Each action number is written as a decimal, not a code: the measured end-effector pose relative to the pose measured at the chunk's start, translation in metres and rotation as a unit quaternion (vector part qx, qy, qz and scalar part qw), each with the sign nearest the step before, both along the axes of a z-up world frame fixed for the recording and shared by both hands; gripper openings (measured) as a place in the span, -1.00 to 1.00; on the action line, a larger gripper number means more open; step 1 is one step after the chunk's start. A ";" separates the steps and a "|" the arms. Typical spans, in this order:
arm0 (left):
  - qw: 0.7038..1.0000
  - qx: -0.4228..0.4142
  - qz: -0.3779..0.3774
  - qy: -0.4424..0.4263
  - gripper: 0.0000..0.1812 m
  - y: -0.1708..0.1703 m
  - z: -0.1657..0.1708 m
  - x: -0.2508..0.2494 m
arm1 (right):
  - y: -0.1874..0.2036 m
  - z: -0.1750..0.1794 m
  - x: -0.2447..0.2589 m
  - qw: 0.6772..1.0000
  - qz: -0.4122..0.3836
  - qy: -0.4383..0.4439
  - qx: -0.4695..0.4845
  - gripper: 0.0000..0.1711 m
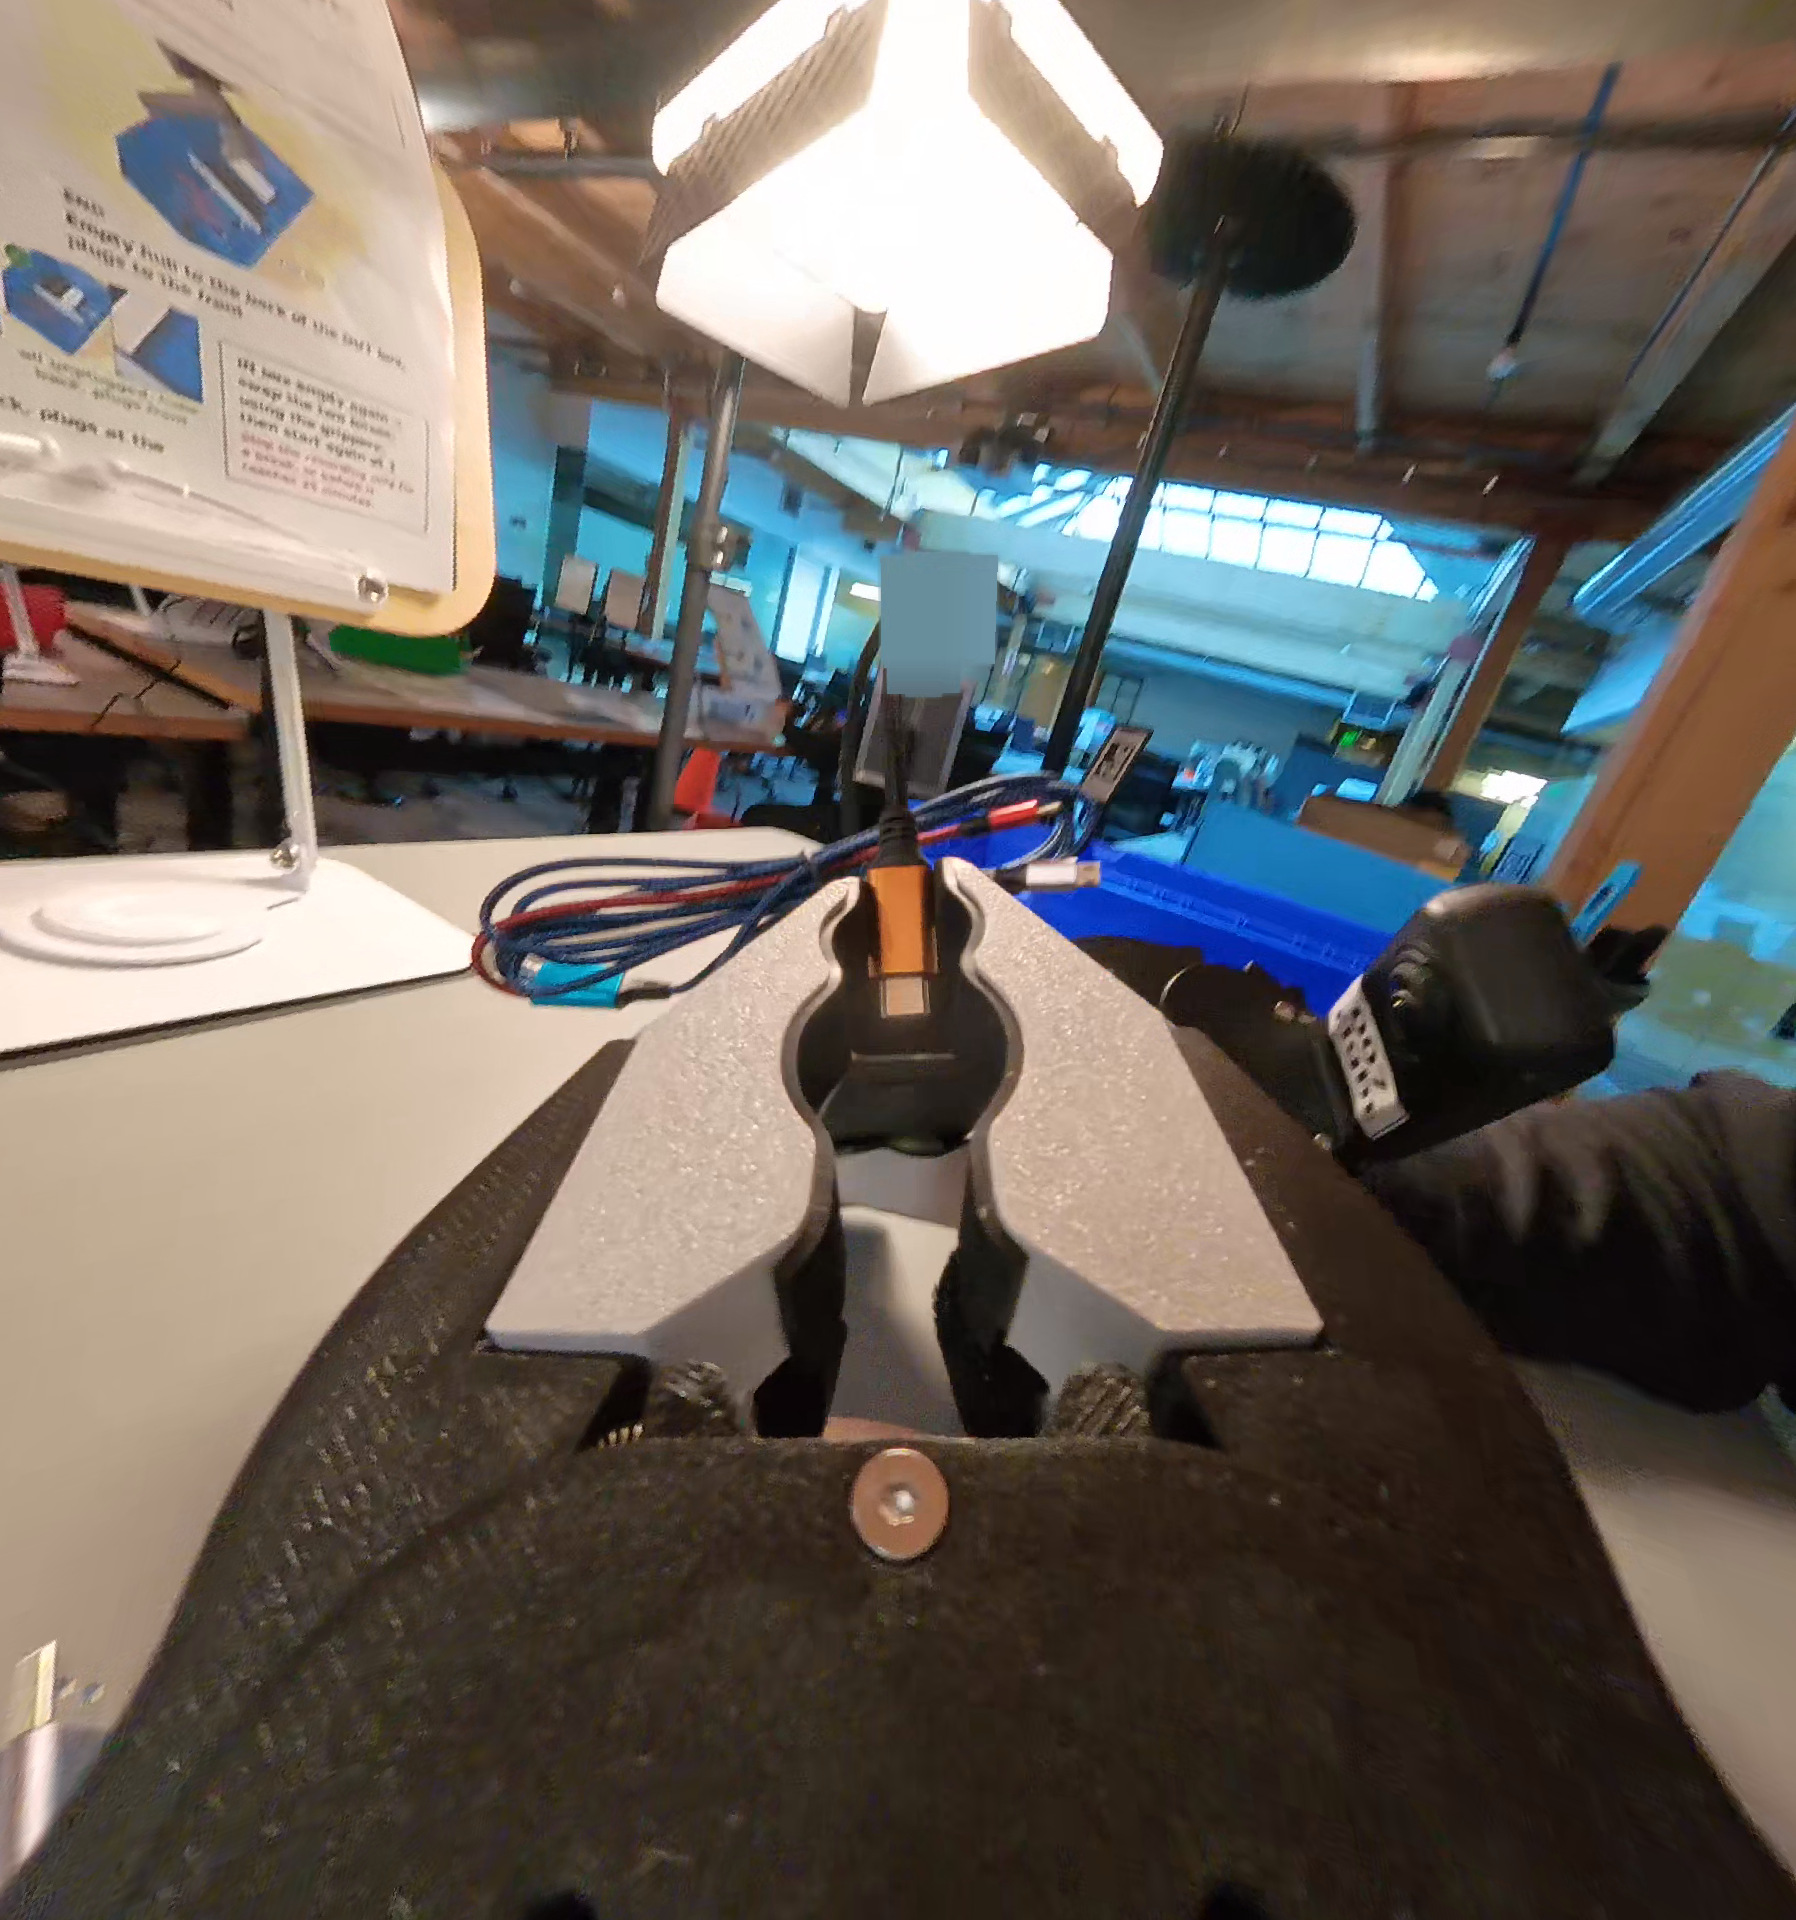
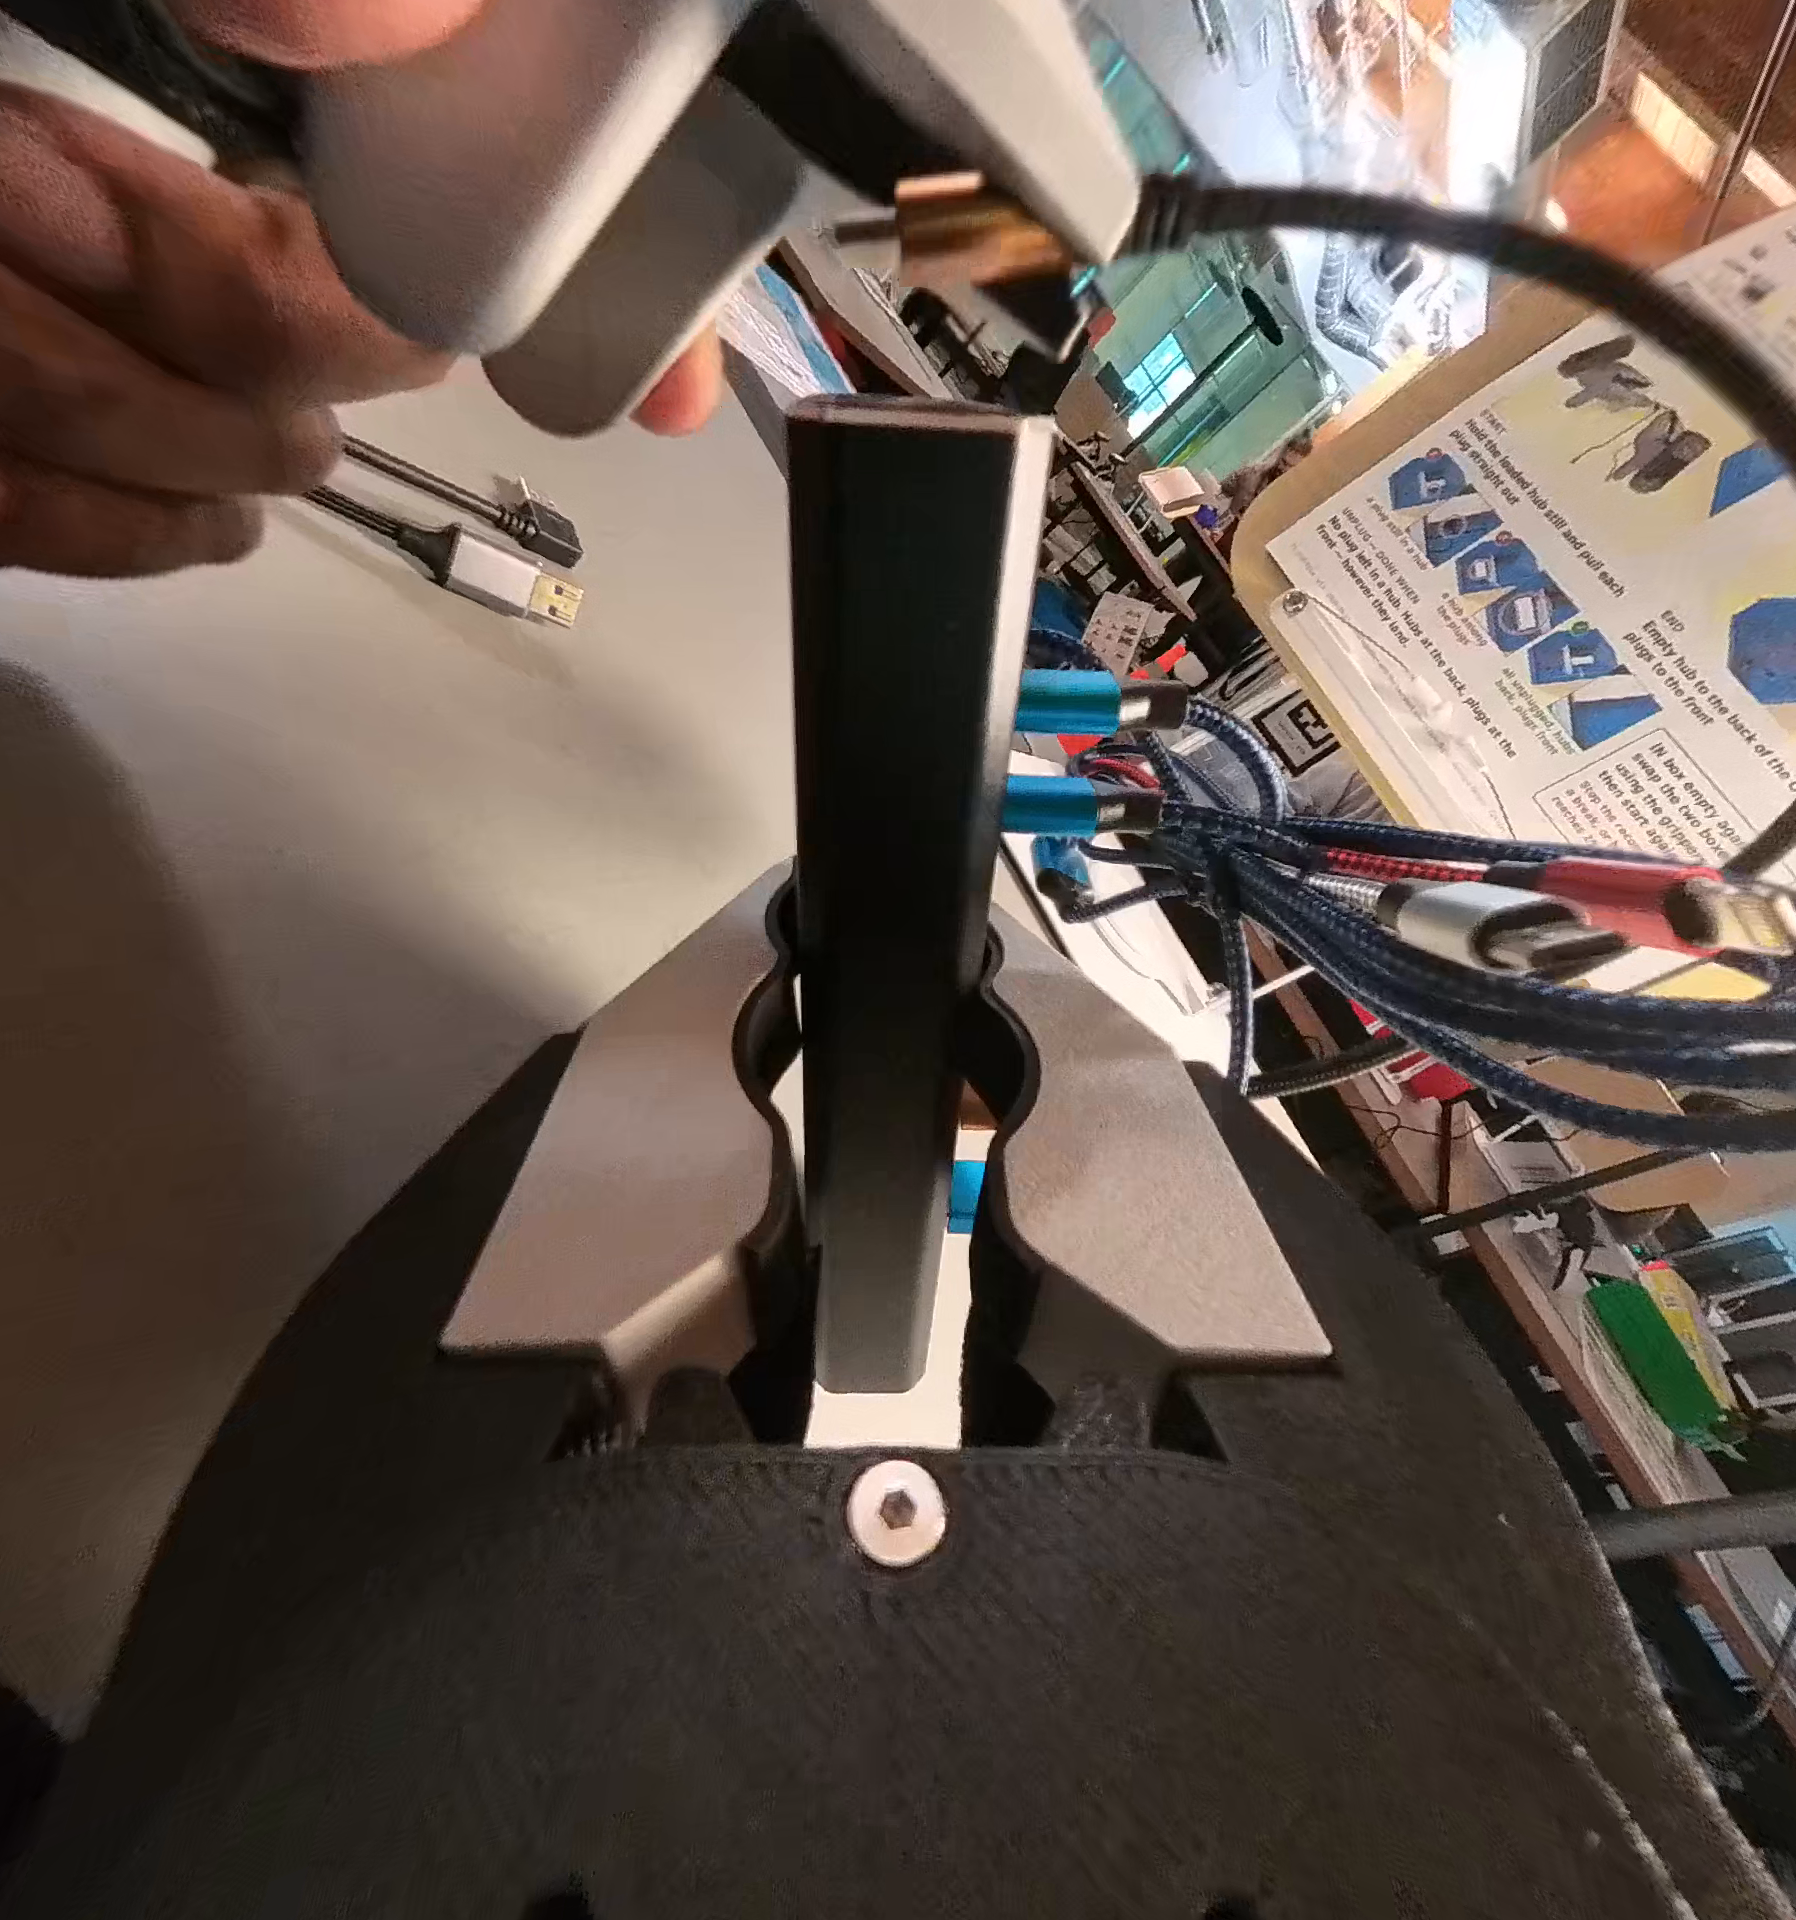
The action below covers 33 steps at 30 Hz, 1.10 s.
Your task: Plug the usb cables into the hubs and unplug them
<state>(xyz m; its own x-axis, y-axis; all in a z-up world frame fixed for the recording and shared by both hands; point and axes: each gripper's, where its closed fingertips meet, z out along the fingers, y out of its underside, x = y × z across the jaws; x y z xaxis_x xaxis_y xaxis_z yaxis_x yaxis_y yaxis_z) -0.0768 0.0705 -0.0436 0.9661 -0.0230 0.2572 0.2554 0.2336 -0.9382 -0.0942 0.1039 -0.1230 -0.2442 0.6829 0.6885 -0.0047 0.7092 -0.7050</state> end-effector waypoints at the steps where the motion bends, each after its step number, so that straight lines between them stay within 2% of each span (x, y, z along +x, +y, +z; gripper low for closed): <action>1: 1.000 -0.021 0.001 0.005 -0.85 0.002 -0.004 -0.001 | 0.001 0.000 0.000 1.000 -0.001 0.000 0.001 -0.68; 9: 0.987 -0.147 -0.034 0.059 -0.79 0.002 -0.015 0.008 | 0.005 -0.003 0.000 1.000 0.000 0.003 0.020 -0.69; 18: 0.972 -0.187 -0.086 0.114 -0.65 -0.019 -0.009 0.014 | -0.001 -0.004 0.002 1.000 0.018 0.003 0.025 -0.68; 22: 0.958 -0.238 -0.072 0.146 -0.64 -0.023 -0.015 0.015 | -0.001 -0.004 0.002 0.999 0.015 0.003 0.030 -0.68; 27: 0.920 -0.327 -0.024 0.215 -0.64 -0.019 -0.028 0.013 | -0.001 -0.005 0.002 0.999 0.014 0.004 0.039 -0.68; 31: 0.912 -0.319 -0.036 0.257 -0.64 -0.018 -0.013 0.013 | -0.003 -0.006 0.003 0.999 0.022 0.003 0.043 -0.68; 33: 0.915 -0.290 -0.076 0.272 -0.63 -0.018 -0.002 0.016 | -0.007 -0.006 0.005 0.998 0.040 0.002 0.038 -0.68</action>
